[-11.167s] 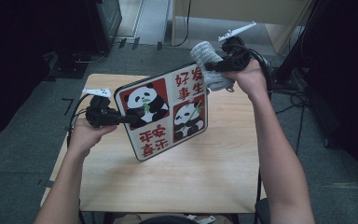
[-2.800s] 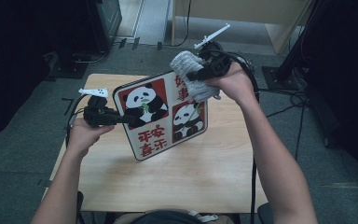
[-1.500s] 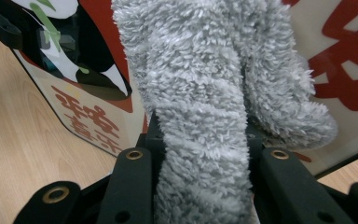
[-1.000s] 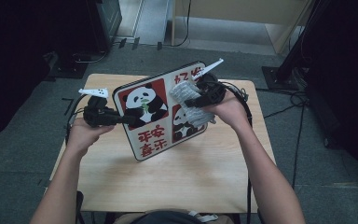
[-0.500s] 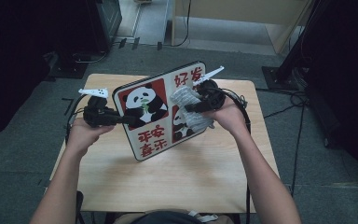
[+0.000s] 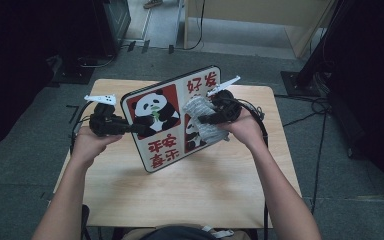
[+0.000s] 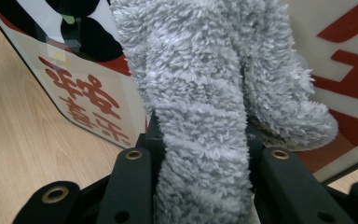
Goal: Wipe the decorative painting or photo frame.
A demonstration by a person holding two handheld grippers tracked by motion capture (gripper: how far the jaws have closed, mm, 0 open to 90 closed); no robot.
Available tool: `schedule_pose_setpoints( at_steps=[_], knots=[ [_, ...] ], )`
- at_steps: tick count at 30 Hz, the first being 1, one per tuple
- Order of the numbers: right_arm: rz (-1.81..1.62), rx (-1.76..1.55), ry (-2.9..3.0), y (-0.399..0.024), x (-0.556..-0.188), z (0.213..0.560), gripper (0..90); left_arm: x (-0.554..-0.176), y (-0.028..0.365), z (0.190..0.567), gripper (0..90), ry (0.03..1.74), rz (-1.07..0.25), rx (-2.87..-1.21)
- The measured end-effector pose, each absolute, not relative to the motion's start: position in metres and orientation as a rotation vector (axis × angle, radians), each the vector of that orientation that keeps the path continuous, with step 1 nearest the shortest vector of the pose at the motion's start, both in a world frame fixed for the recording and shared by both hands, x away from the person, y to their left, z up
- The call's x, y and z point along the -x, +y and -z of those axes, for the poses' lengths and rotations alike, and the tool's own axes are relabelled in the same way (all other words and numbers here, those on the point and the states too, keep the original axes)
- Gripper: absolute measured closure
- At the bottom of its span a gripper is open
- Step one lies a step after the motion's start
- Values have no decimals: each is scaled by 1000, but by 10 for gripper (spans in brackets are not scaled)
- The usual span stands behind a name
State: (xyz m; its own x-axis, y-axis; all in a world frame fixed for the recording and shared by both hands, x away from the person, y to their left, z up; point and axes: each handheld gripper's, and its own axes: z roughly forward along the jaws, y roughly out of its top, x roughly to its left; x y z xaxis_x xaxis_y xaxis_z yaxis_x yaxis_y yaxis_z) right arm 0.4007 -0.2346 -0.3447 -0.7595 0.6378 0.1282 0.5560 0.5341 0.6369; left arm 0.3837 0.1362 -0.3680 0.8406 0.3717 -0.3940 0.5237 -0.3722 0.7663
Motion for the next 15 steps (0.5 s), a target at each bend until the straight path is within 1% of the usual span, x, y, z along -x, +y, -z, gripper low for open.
schedule_pose_setpoints(
  at_steps=[15],
  knots=[
    [-1035, -1048, 2647, -238, -397, 362, 674, -384, 136, 368, 777, 659, 188, -2003]
  ],
)
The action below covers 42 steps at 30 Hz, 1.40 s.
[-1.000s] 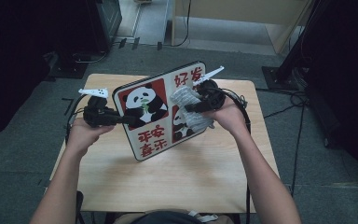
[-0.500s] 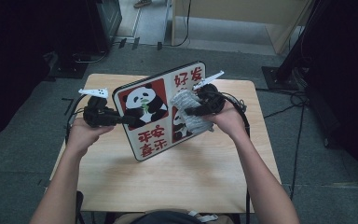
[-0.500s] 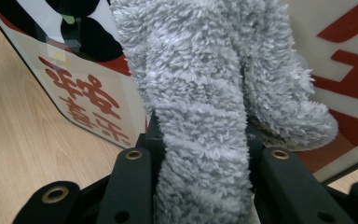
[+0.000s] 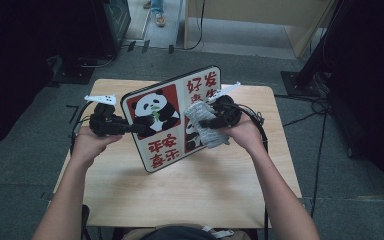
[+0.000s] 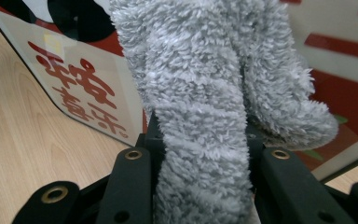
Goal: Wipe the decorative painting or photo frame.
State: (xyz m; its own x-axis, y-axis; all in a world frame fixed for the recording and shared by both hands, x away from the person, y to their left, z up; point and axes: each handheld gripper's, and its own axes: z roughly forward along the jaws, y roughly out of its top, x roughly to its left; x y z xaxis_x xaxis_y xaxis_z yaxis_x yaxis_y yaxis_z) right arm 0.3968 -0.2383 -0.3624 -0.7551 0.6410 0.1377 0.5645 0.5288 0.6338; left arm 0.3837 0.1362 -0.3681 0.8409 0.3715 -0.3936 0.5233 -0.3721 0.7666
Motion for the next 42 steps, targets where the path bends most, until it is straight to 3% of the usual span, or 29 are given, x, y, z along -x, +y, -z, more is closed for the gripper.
schedule_pose_setpoints(
  at_steps=[42],
  knots=[
    [-1046, -1085, 2712, -244, -387, 426, 664, -383, 136, 368, 775, 649, 189, -2005]
  ],
)
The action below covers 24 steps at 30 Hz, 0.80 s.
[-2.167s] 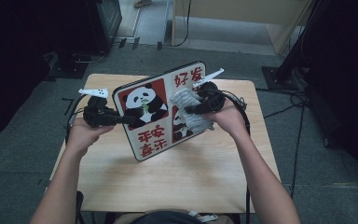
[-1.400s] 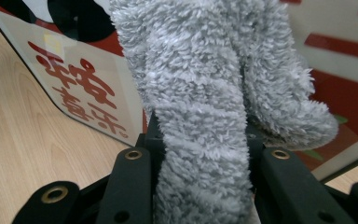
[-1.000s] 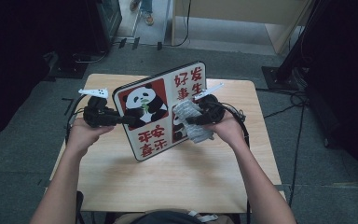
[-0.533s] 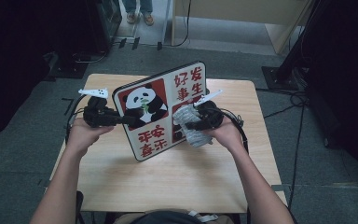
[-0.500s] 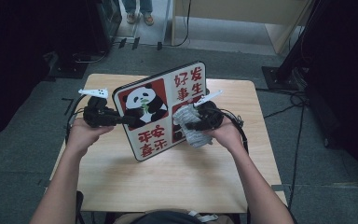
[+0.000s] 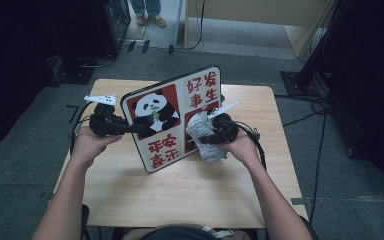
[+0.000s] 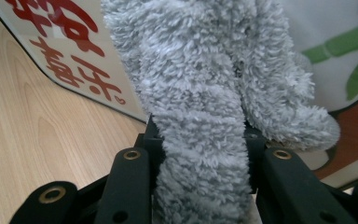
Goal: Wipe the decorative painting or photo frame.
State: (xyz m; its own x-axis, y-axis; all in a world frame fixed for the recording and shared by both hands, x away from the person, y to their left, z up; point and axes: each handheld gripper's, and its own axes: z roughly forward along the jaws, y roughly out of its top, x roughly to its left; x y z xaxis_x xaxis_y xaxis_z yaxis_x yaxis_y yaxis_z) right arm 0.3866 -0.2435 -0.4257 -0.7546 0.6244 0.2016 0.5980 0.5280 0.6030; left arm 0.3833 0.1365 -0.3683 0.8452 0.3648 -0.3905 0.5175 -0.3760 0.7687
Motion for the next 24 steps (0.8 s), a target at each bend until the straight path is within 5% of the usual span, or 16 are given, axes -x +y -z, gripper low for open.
schedule_pose_setpoints(
  at_steps=[24],
  knots=[
    [-1035, -1170, 2748, -249, -378, 468, 664, -383, 136, 368, 774, 648, 186, -2007]
  ],
)
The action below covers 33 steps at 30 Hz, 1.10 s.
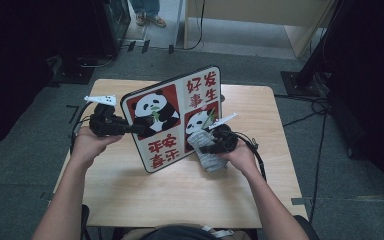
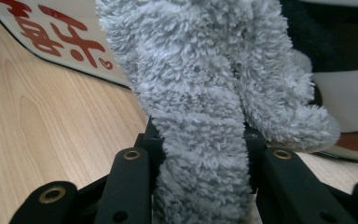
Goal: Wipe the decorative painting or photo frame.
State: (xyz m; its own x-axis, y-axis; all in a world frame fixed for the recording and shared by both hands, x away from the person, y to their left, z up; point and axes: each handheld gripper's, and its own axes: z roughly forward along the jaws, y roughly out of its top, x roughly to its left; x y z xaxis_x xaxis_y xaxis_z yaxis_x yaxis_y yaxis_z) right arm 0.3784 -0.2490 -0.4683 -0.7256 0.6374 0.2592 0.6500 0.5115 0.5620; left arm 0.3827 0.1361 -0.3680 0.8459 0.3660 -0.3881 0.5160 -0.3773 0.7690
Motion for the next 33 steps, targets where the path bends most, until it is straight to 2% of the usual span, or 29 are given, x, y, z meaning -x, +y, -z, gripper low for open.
schedule_pose_setpoints(
  at_steps=[11, 33],
  knots=[
    [985, 1159, -2699, -249, -377, 476, 662, -383, 136, 368, 773, 652, 185, -2006],
    [986, 1154, -2705, -256, -370, 456, 680, -382, 136, 368, 774, 659, 182, -2004]
  ],
)
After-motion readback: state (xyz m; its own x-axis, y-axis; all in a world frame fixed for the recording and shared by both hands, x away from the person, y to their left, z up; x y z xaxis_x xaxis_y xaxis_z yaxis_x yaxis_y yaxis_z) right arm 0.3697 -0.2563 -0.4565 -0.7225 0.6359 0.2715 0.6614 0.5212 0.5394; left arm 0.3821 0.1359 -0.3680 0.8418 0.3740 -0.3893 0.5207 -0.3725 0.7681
